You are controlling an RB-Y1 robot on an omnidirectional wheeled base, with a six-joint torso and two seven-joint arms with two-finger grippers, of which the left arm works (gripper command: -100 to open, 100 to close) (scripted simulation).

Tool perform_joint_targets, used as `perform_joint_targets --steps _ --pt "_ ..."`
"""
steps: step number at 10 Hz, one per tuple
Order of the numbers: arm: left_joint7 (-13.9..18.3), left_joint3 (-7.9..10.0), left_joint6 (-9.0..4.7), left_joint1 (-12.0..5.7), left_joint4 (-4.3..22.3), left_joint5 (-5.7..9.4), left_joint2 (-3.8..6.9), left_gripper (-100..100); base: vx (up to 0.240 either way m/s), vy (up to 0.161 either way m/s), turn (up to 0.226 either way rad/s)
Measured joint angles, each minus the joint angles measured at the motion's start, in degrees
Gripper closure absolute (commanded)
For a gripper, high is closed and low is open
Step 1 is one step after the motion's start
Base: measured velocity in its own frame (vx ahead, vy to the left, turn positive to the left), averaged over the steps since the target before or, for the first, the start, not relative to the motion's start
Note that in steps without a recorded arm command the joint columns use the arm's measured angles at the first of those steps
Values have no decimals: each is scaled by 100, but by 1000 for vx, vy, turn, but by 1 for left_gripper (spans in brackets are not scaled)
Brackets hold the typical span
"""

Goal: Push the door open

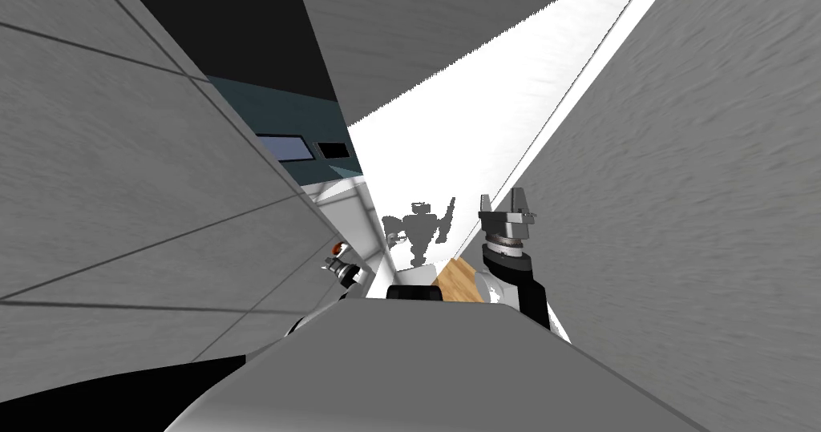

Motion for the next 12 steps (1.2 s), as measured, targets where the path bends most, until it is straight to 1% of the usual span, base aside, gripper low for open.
perform_joint_targets --steps 1,2,3,4,5,6,7,8,9,10,11,12 --pt "-60 22 -44 -6 14 117 3 100 26 120 -125" --pt "-308 44 102 255 -608 238 -172 100 1 92 -15" --pt "-317 54 77 175 -569 292 -104 100 -6 43 26" --pt "-267 56 -2 100 -531 303 -62 100 -1 13 9" --pt "-247 58 -47 52 -470 307 -28 100 -2 3 -12" --pt "-195 57 -104 -11 -289 305 21 100 3 -1 -19" --pt "-125 48 -174 -71 -27 293 62 100 1 76 -134" --pt "-227 73 -216 -35 -75 418 -22 100 9 80 -70" --pt "-286 87 -271 -75 15 496 -30 100 24 62 -76" --pt "-409 101 -217 43 -252 580 -100 100 13 54 -17" --pt "-413 112 -260 -32 -129 624 -50 100 4 27 5" --pt "-296 110 -388 -171 196 627 40 100 15 69 -140"
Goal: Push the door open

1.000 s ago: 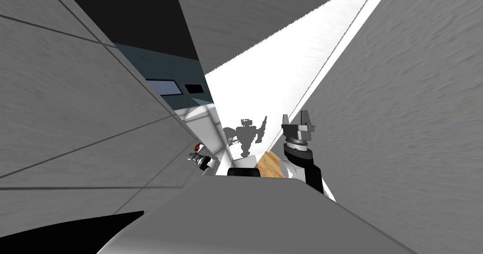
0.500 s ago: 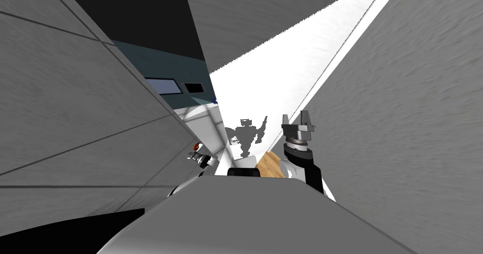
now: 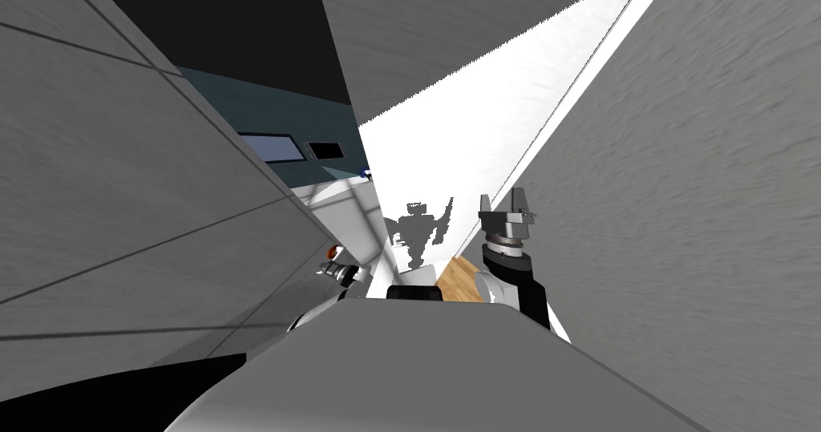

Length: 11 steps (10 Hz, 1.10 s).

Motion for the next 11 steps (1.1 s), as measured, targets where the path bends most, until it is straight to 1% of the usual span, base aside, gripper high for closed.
perform_joint_targets --steps 1,2,3,4,5,6,7,8,9,10,11 --pt "-129 17 30 167 -348 117 -109 100 5 87 -73" --pt "-210 32 8 144 -328 192 -119 100 4 52 0" --pt "-171 34 -58 62 -165 211 -71 100 5 50 -48" --pt "-178 45 -110 31 -124 271 -64 100 13 67 -97" --pt "-313 63 -88 128 -369 363 -147 100 14 55 -21" --pt "-302 73 -146 47 -220 408 -99 100 10 29 -1" --pt "-277 70 -179 40 -190 414 -90 100 4 10 2" --pt "-210 70 -235 -36 -1 413 -32 100 17 49 -106" --pt "-187 92 -335 -102 158 520 -7 100 25 94 -118" --pt "-304 112 -373 -35 -3 633 -99 100 21 99 -76" --pt "-332 128 -447 -99 125 727 -80 100 30 101 -77"
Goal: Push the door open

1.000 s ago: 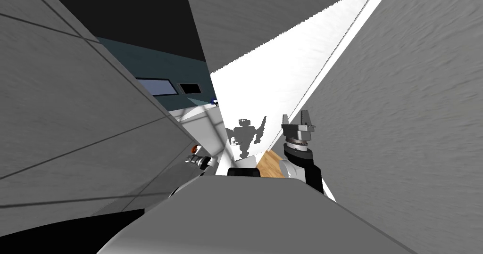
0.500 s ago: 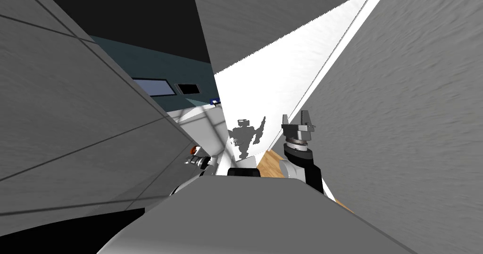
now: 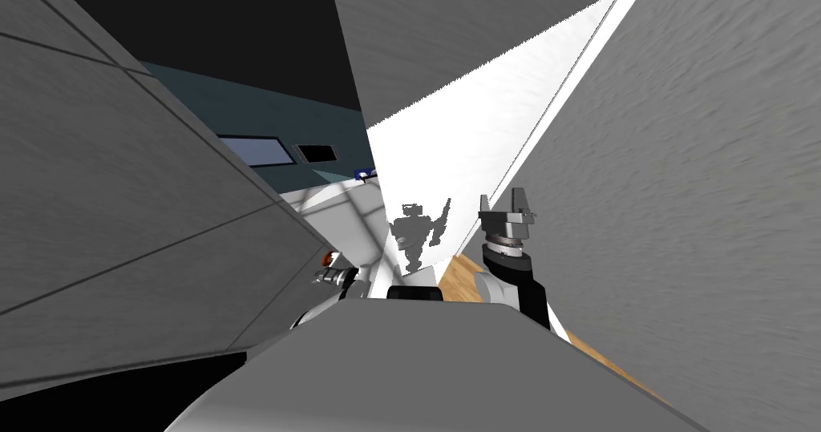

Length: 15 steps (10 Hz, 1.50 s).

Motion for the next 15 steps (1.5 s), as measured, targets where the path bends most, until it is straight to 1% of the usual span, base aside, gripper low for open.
perform_joint_targets --steps 1,2,3,4,5,6,7,8,9,10,11,12,13,14,15 --pt "-129 9 3 113 -273 82 -100 100 16 68 -13" --pt "-192 14 -12 113 -306 118 -106 100 2 26 8" --pt "-127 15 -66 38 -138 126 -42 100 23 53 -82" --pt "-106 32 -153 -14 -24 211 -33 100 54 80 -110" --pt "-167 56 -237 -17 -23 336 -81 100 52 91 -96" --pt "-212 80 -323 -50 49 459 -98 100 99 95 -94" --pt "-224 109 -439 -110 194 589 -104 100 39 41 6" --pt "-224 121 -476 -101 218 611 -110 100 -62 103 -230" --pt "-110 200 -581 -209 536 710 7 100 -68 115 -157" --pt "-181 230 -598 -122 338 756 -58 100 -25 155 -200" --pt "-234 301 -648 -97 278 859 -63 100 -40 182 -261" --pt "-220 400 -751 -121 338 994 -5 100 -21 143 -106" --pt "-334 438 -765 -25 68 1048 -54 100 4 179 -241" --pt "-321 541 -870 -42 159 1183 10 100 -3 170 -197" --pt "-391 622 -953 34 -23 1293 -32 100 -3 175 -186"
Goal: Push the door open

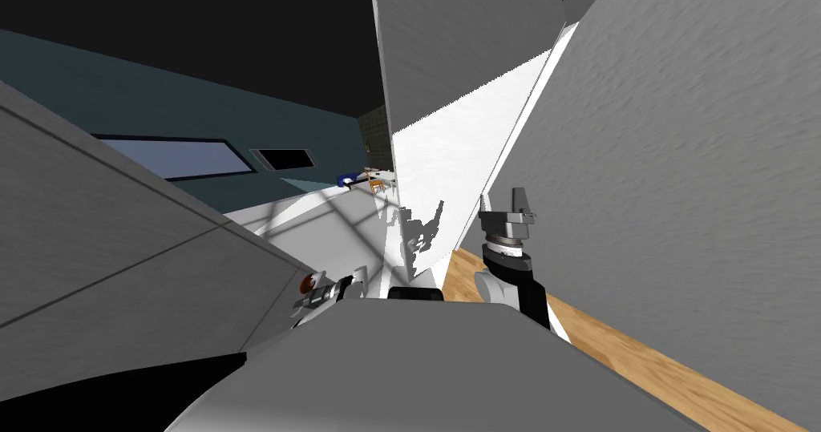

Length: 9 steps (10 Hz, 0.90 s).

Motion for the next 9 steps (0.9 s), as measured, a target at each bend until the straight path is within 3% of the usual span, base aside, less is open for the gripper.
perform_joint_targets --steps 1,2,3,5,7,8,9 --pt "117 110 -138 -134 373 142 152 100 -12 133 -85" --pt "149 156 -211 -129 368 202 159 100 -9 43 -5" --pt "-79 146 -161 63 -161 197 5 100 -4 -5 21" --pt "-33 220 -215 1 46 288 99 100 -6 83 -209" --pt "-79 376 -359 27 -8 511 63 100 -20 164 -133" --pt "11 441 -459 -64 238 594 146 100 5 93 -11" --pt "-90 444 -479 63 -94 600 37 100 -9 32 33"
